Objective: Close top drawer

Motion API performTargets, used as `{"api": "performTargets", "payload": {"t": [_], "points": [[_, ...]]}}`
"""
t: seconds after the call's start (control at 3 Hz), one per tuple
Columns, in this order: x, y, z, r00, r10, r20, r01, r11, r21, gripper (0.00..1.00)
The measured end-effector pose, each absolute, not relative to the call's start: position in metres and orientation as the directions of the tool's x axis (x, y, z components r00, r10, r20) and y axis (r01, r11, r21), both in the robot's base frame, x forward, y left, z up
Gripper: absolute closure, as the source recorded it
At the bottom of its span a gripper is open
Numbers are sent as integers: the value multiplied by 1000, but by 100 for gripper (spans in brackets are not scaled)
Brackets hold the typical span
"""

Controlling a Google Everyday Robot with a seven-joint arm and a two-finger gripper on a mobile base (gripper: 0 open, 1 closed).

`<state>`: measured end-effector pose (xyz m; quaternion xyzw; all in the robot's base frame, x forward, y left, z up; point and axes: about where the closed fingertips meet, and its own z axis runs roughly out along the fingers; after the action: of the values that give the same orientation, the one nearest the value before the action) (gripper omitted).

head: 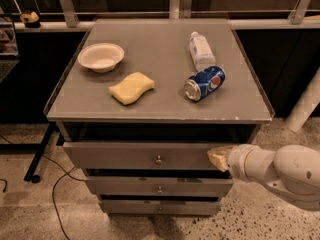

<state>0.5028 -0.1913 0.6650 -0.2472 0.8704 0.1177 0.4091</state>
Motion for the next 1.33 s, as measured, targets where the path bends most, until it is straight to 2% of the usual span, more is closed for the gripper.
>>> {"api": "performTargets", "payload": {"t": [0.33,0.67,1.0,1.33], "points": [[505,-189,665,-538,-332,-775,-526,851,1,100],[478,-188,632,-579,-289,-763,-507,860,59,100],[433,-181,610,-610,-223,-760,-475,871,126,81],[421,-198,616,-612,-186,-769,-433,892,128,58]]}}
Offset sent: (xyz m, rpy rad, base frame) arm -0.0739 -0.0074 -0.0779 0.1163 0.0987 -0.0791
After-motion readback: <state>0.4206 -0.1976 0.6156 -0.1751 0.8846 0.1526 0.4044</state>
